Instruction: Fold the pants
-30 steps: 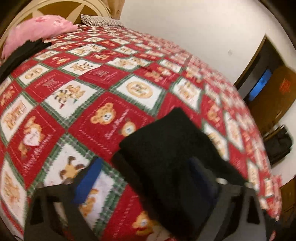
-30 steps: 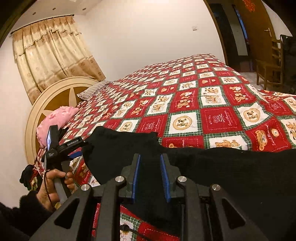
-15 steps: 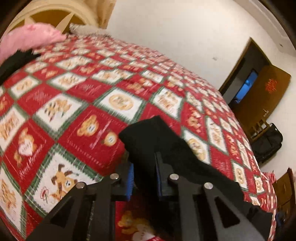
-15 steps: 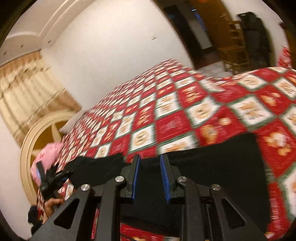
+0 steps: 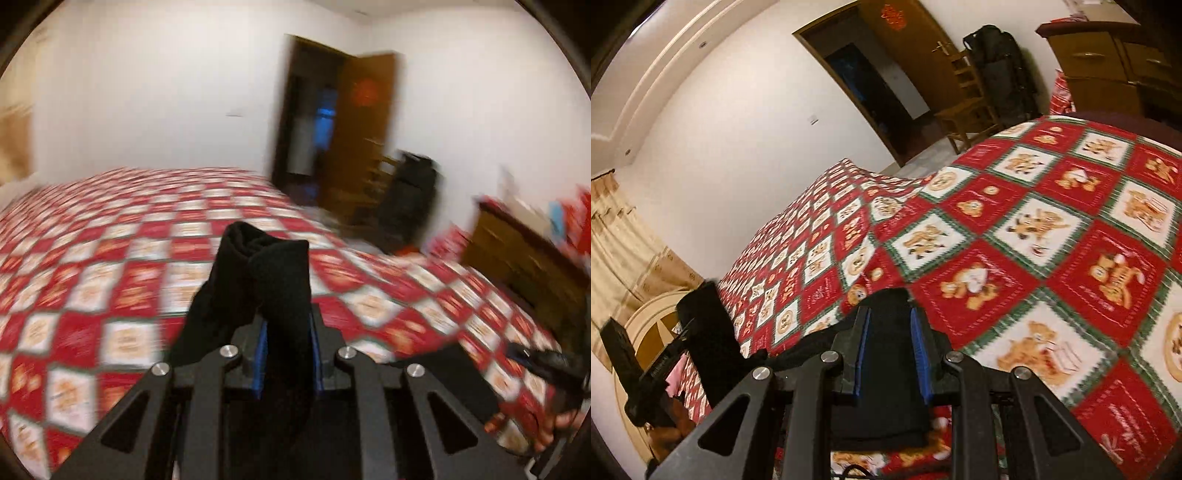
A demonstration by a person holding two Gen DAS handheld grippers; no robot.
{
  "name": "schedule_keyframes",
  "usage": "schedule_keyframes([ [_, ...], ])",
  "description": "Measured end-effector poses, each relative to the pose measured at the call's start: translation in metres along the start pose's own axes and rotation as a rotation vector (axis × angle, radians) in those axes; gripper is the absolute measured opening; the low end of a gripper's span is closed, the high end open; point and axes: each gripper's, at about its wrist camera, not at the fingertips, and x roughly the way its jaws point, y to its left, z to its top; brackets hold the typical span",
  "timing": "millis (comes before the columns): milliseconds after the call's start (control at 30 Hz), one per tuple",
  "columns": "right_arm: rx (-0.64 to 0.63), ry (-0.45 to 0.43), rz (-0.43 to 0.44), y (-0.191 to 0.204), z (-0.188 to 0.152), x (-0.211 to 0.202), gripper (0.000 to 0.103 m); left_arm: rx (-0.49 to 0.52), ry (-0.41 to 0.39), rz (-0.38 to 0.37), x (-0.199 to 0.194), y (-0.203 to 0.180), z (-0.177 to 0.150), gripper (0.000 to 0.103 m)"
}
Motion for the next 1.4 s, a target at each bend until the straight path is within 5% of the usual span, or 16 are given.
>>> schedule_keyframes([
  [233,0.016,0.002,-0.022,-0.017,-0.006,-0.007,0.024,0.283,0.043,-0.150,0.035,-0.116,-0.040,0.020],
  [367,0.022,0.000,-0.025,-0.022,-0.007,-0.010,0.024,0.373,0.086,-0.235,0.042,-0.147,-0.064,0.020],
  [533,0.018,0.017,-0.028,-0.021,-0.010,-0.007,0.024,0.478,0.131,-0.235,0.050,-0.161,-0.084,0.021],
  [633,0.019,0.032,-0.026,-0.020,-0.009,-0.005,0.024,0.480,0.156,-0.275,0.048,-0.160,-0.081,0.036],
  [733,0.033,0.027,0.009,-0.018,-0.003,-0.011,0.026,0.447,0.222,-0.355,0.037,-0.151,-0.071,0.069],
  [800,0.034,0.021,0.048,-0.014,0.002,-0.016,0.057,0.405,0.215,-0.374,0.024,-0.134,-0.058,0.079],
  [833,0.028,0.016,0.070,-0.010,0.004,-0.019,0.062,0.364,0.196,-0.374,0.015,-0.119,-0.048,0.088],
  [900,-0.019,0.038,0.099,0.001,0.003,-0.017,0.064,0.282,0.162,-0.349,0.003,-0.090,-0.031,0.099],
  [1000,-0.191,0.103,0.005,0.031,-0.012,-0.003,0.064,0.147,0.147,-0.232,0.002,-0.040,-0.016,0.100],
  [1133,-0.429,0.089,-0.088,0.072,-0.038,0.008,0.064,0.080,0.259,0.068,0.035,0.003,-0.024,0.099],
  [1233,-0.605,0.064,-0.119,0.100,-0.052,0.015,0.063,0.042,0.315,0.126,0.051,0.015,-0.030,0.099],
  [1267,-0.657,0.064,-0.175,0.105,-0.056,0.022,0.056,0.027,0.323,0.128,0.054,0.017,-0.032,0.099],
  [1300,-0.690,0.084,-0.235,0.106,-0.059,0.031,0.038,0.014,0.327,0.128,0.055,0.017,-0.034,0.099],
  [1400,-0.681,0.147,-0.262,0.095,-0.061,0.044,0.025,-0.016,0.344,0.134,0.059,0.017,-0.037,0.099],
])
